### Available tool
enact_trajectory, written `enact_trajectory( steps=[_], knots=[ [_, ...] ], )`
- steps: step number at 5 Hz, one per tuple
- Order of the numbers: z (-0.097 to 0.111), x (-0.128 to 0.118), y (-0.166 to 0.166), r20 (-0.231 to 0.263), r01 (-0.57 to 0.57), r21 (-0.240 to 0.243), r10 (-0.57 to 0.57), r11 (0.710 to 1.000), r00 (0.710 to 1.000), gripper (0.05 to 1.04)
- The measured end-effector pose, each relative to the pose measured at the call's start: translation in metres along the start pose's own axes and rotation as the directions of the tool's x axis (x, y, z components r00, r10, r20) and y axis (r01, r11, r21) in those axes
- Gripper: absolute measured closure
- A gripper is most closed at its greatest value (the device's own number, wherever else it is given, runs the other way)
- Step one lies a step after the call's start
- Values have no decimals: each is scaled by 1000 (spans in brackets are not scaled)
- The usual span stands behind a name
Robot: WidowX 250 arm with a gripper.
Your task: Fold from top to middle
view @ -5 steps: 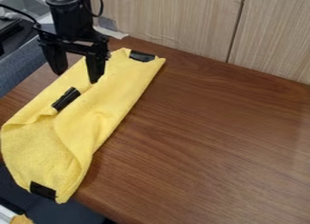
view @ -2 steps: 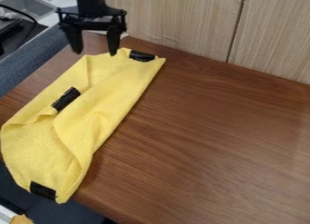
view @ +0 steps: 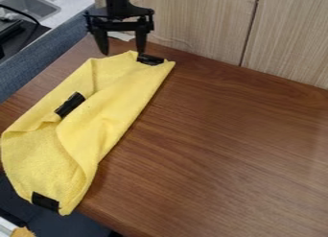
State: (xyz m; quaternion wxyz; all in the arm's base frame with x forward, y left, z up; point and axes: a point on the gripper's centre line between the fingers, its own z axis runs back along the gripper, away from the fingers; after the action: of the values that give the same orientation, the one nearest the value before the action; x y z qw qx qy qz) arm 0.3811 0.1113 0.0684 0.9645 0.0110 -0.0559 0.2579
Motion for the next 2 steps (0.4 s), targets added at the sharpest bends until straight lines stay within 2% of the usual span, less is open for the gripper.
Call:
enact_trajectory(
  steps=[1, 2],
  knots=[
    [-11, 7, -14, 15, 2, -6, -2, 1000, 1000, 83],
    [-29, 7, -19, 21, -20, 24, 19, 1000, 1000, 83]
  ],
)
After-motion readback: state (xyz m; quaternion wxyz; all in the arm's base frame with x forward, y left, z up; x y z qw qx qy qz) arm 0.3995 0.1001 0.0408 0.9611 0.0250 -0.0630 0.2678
